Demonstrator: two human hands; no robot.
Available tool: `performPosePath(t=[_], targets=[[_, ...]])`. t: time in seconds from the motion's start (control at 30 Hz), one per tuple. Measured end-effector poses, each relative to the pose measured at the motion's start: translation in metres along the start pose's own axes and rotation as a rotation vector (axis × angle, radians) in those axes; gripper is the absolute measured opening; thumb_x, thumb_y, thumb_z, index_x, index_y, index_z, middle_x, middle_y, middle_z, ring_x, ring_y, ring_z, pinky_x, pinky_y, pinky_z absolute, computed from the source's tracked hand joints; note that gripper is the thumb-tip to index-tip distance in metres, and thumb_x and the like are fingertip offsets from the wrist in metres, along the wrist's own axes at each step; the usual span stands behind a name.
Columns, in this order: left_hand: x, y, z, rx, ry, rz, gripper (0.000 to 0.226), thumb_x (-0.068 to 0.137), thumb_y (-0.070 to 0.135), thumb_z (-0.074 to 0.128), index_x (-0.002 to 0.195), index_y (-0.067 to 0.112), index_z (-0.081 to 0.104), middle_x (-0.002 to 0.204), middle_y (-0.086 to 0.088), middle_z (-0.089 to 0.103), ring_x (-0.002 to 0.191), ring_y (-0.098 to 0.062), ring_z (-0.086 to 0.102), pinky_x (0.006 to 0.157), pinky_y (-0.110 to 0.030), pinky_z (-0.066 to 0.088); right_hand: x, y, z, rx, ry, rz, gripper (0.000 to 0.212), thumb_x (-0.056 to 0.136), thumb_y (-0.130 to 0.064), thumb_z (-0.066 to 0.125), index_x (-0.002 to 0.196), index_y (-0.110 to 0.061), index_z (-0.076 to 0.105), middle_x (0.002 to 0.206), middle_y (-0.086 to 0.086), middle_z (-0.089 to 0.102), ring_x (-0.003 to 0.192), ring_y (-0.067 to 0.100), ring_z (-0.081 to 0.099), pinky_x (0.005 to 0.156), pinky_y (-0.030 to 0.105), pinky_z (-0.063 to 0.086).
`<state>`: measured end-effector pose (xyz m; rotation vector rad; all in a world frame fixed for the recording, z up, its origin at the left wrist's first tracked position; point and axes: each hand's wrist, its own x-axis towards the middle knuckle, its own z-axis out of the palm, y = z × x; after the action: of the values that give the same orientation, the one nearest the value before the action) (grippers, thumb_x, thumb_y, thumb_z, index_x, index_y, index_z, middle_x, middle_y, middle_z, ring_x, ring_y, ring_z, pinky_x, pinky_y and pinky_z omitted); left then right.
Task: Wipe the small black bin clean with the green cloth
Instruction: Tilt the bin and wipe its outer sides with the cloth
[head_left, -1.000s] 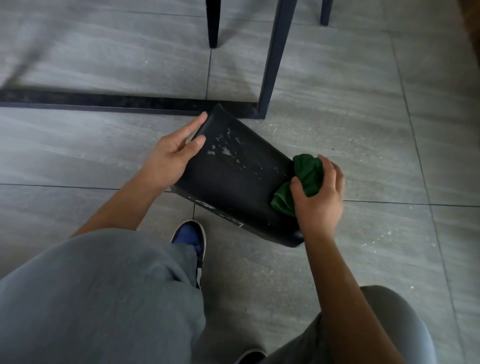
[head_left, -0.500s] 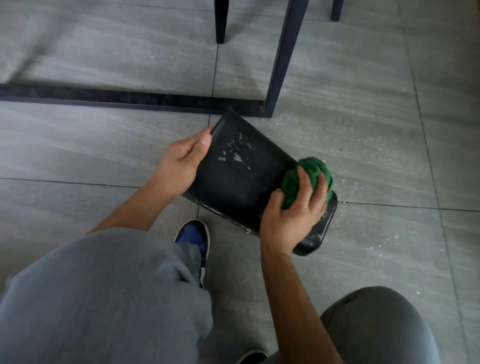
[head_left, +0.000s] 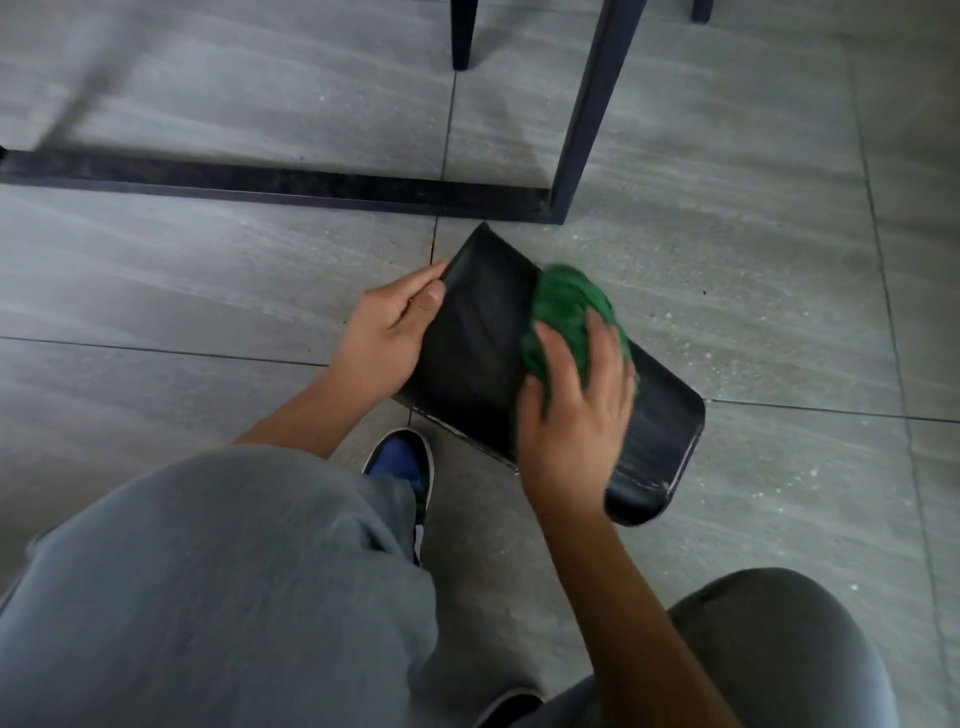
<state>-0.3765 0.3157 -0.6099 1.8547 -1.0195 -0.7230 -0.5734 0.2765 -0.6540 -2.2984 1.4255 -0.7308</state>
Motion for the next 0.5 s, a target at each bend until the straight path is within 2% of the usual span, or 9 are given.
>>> performPosePath(t=[0.1,0.2,0.3,0.37,0.5], targets=[[0.0,0.0,0.002,0.02,-0.013,-0.033,0.037,0.107,0.022,0.047,0.141,0.011,0.057,0.136,0.002,0.062,0.124,-0.005,0.058,0.107,-0.018,0.045,-0.025,0.06,-0.024,0.007,0.09,0.245,0.044,0.099,-0.023,0.056,0.143,-0.024,0.056,0.162,0.015,0.035,0.148,0.039,0.035,0.112,0.066,0.038],[0.002,0.002,0.001,0.012,-0.04,-0.054,0.038,0.107,0.026,0.047,0.141,0.012,0.057,0.138,-0.001,0.062,0.128,-0.009,0.057,0.111,-0.028,0.044,-0.035,0.065,-0.032,0.062,0.098,0.363,0.047,0.1,-0.022,0.051,0.146,-0.027,0.049,0.166,0.012,0.027,0.153,0.039,0.027,0.114,0.068,0.034],[0.0,0.009,0.006,-0.022,-0.052,-0.059,0.038,0.107,0.022,0.047,0.142,0.011,0.056,0.139,-0.002,0.061,0.13,-0.01,0.055,0.113,-0.03,0.042,-0.03,0.028,-0.019,0.052,0.118,0.267,0.048,0.095,-0.018,0.052,0.142,-0.02,0.059,0.163,0.015,0.034,0.154,0.04,0.026,0.118,0.069,0.026],[-0.003,0.013,0.008,-0.022,-0.059,-0.04,0.038,0.107,0.019,0.045,0.143,0.009,0.055,0.139,-0.004,0.061,0.129,-0.011,0.056,0.112,-0.028,0.043,-0.01,-0.007,-0.006,0.097,0.11,0.174,0.048,0.094,-0.019,0.052,0.141,-0.022,0.06,0.163,0.014,0.037,0.154,0.039,0.026,0.121,0.068,0.021],[-0.005,0.018,0.009,-0.016,-0.077,0.08,0.036,0.107,0.012,0.042,0.14,0.01,0.055,0.129,-0.001,0.066,0.115,-0.001,0.063,0.102,-0.018,0.046,0.04,-0.069,0.012,0.109,0.054,0.0,0.046,0.098,-0.023,0.054,0.143,-0.028,0.06,0.164,0.009,0.037,0.155,0.037,0.026,0.125,0.062,0.017]])
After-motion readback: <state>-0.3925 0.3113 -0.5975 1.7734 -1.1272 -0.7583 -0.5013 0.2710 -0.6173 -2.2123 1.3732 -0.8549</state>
